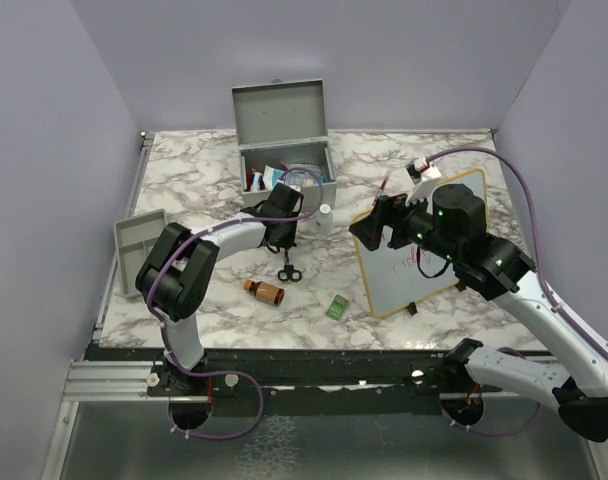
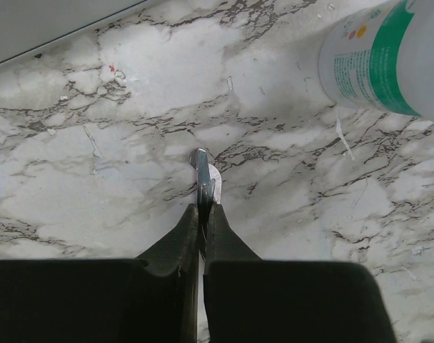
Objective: Organize the medicine kit
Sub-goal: Pick up the scissors from the center of the board.
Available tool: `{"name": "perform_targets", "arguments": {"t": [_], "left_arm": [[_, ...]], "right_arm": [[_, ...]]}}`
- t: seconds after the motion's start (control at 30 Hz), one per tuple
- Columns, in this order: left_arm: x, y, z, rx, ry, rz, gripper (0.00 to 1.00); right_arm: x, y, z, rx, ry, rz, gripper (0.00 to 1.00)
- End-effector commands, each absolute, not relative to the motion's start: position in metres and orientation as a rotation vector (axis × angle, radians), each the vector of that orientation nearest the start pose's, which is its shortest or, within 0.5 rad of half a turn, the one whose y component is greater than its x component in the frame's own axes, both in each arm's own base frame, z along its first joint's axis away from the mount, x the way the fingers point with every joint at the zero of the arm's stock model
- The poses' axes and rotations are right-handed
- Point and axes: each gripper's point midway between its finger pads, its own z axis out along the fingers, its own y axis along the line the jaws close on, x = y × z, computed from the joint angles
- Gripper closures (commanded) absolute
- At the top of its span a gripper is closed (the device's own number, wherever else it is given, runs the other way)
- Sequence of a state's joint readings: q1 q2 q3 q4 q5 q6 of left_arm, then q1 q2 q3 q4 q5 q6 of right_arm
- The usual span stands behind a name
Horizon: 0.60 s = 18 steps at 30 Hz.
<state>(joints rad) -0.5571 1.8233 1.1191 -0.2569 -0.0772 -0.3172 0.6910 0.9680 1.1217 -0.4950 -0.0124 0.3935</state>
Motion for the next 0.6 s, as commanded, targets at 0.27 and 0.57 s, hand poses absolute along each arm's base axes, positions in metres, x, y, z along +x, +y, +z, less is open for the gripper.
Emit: {"name": "perform_targets", "arguments": {"t": [0.27, 0.57], "left_arm": [[0.347, -0.227, 0.046, 0.213, 2.518, -0.365, 1.0], [0.347, -0.222, 0.056, 0.158, 2.496, -0.437, 1.0]], "right_arm": [[0.228, 0.241, 0.288, -0.313, 2.035, 0.86, 0.12], [0.222, 0.253, 0.28, -0.282, 2.081, 0.959, 0.17]]}}
